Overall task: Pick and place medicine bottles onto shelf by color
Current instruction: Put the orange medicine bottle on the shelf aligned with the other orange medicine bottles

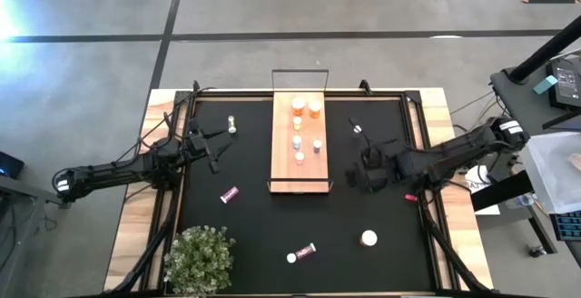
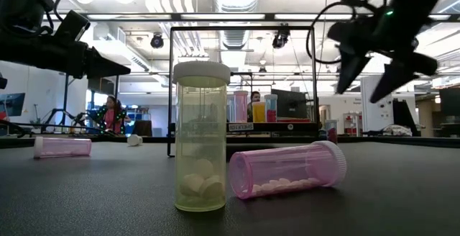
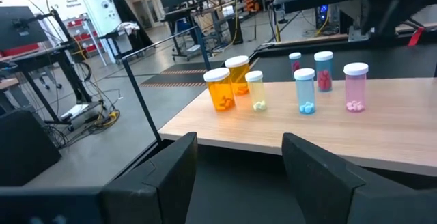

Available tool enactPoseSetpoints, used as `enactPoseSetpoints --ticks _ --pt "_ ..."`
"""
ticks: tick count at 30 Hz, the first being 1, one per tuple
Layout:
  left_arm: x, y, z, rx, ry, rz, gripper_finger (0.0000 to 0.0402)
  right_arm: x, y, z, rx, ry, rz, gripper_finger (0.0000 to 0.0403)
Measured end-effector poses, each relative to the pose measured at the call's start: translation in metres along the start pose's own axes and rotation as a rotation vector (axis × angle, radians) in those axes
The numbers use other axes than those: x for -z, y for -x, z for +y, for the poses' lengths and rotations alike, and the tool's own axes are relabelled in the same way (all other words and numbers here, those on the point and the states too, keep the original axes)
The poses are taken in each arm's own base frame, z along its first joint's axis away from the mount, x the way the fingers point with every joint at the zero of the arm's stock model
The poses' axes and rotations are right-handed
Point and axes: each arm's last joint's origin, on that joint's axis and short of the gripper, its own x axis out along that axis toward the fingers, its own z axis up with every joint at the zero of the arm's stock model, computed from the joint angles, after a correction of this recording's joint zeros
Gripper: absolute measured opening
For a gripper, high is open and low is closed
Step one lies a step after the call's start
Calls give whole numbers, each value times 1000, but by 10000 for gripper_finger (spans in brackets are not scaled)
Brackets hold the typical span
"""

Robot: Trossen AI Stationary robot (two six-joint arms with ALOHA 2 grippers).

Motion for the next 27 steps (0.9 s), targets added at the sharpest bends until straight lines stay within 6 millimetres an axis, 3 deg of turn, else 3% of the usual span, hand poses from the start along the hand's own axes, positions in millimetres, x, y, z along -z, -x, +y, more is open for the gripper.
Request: enactPoseSetpoints --ticks 12,20,27 --pt "0 0 0 0 0 0 199 75 13 9 0 -190 61 354" --pt "0 0 0 0 0 1 199 98 27 33 178 -309 198 354" --pt "0 0 0 0 0 0 199 109 38 64 284 -299 151 354"
